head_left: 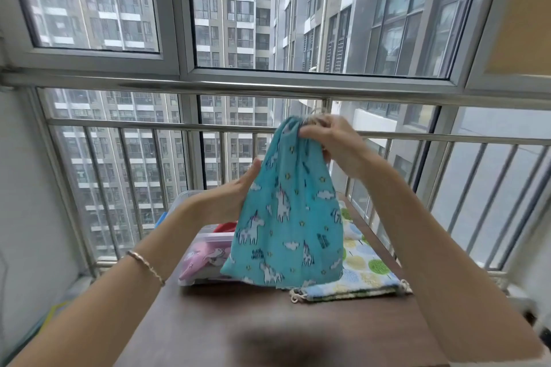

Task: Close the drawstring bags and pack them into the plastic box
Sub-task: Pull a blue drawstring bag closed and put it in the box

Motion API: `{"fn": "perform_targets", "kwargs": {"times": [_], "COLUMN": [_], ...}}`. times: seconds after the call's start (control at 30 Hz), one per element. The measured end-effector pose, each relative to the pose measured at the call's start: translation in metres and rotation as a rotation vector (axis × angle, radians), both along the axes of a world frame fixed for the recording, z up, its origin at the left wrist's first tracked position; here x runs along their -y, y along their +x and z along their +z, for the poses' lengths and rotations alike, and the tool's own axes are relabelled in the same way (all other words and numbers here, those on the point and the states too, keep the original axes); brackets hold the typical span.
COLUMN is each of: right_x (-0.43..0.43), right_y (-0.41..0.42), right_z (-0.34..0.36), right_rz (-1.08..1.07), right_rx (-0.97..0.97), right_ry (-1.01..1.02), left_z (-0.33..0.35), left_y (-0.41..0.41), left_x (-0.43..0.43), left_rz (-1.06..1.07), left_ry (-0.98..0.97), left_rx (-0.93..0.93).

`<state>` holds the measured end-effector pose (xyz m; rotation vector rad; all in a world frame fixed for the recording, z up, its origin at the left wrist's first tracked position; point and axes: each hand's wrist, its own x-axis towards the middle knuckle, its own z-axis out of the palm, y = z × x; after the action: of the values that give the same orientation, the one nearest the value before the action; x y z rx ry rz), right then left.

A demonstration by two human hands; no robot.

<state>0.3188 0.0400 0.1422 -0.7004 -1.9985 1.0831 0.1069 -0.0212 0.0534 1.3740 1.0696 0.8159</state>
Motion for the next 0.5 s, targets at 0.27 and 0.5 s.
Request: {"fn": "perform_targets", "kwargs": {"times": [0.27,0.5], "right_x": [-0.009,-0.01], "right_y": [-0.025,-0.063], "right_z": [0.05,0.059], "right_rz": [0.118,0.365], "right_rx": [-0.598,-0.894], "right_ry": [-0.315,-0.427], "left_z": [-0.02,-0.027], "left_y": [-0.036,-0.023], "left_x": [0.0,-0.007], "left_rz": [0.096,0.194], "left_ry": [-0.023,-0.202], "left_rx": [0.064,0.722]}}
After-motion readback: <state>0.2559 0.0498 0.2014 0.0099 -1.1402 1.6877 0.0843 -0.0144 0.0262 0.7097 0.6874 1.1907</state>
